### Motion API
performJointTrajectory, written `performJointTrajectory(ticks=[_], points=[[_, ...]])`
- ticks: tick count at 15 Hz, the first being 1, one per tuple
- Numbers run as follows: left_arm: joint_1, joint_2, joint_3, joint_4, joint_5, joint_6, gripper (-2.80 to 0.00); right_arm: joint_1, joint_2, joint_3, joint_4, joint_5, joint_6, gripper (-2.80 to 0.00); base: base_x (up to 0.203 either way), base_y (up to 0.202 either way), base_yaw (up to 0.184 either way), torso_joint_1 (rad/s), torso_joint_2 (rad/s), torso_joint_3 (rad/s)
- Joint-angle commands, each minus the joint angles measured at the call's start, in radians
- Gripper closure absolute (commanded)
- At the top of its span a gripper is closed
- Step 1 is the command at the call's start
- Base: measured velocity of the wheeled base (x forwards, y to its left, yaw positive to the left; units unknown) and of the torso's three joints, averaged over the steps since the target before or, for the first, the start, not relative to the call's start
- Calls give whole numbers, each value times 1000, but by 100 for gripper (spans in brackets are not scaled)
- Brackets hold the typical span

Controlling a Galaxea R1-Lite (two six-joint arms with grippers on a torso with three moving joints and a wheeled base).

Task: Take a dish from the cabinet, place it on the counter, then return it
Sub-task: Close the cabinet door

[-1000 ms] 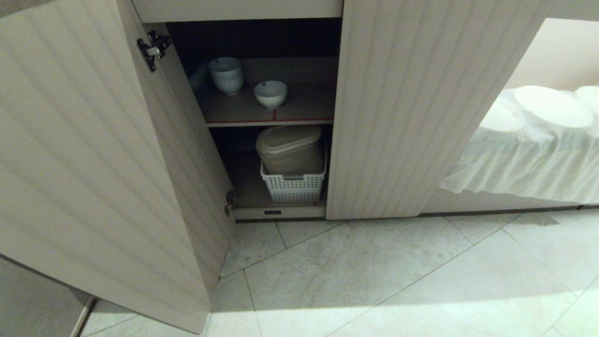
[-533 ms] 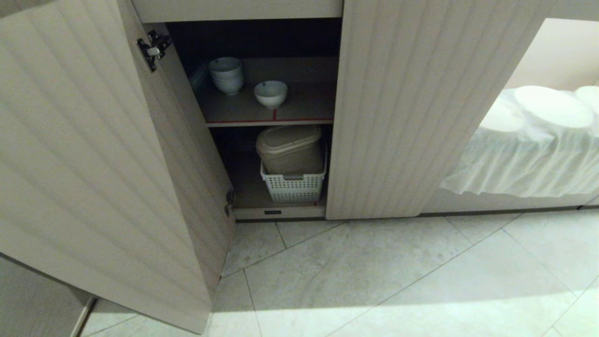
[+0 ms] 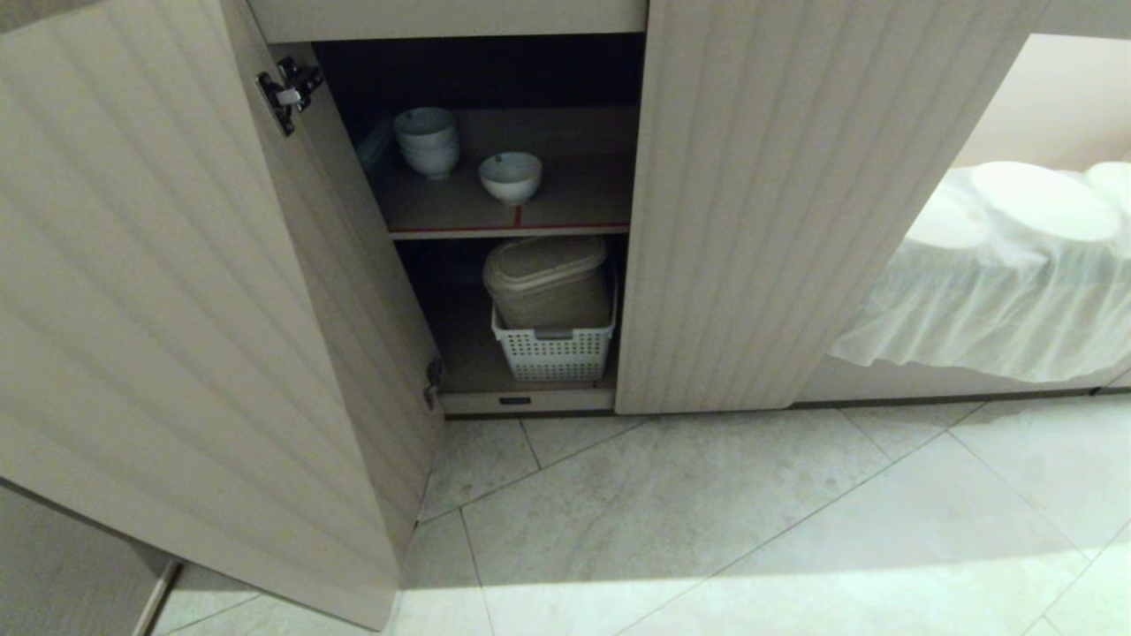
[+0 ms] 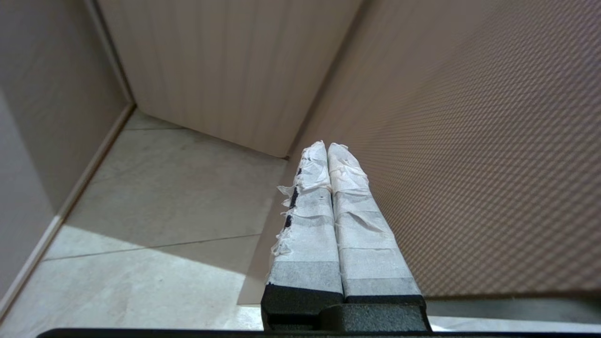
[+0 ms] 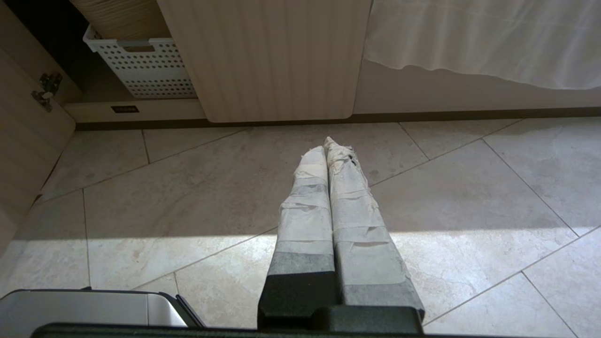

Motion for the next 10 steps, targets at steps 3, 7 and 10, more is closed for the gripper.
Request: performJointTrajectory(ticks=[3, 7, 10], points=[[-56, -9, 1, -1, -4, -3, 0, 0, 0, 0, 0, 0, 0, 0, 0, 0, 0, 0, 0, 0], [-112, -17, 8, -1, -4, -7, 0, 0, 0, 0, 0, 0, 2, 0, 0, 0, 0, 0, 0, 0], [-176, -31, 7, -1, -4, -31, 0, 0, 0, 0, 0, 0, 0, 0, 0, 0, 0, 0, 0, 0]])
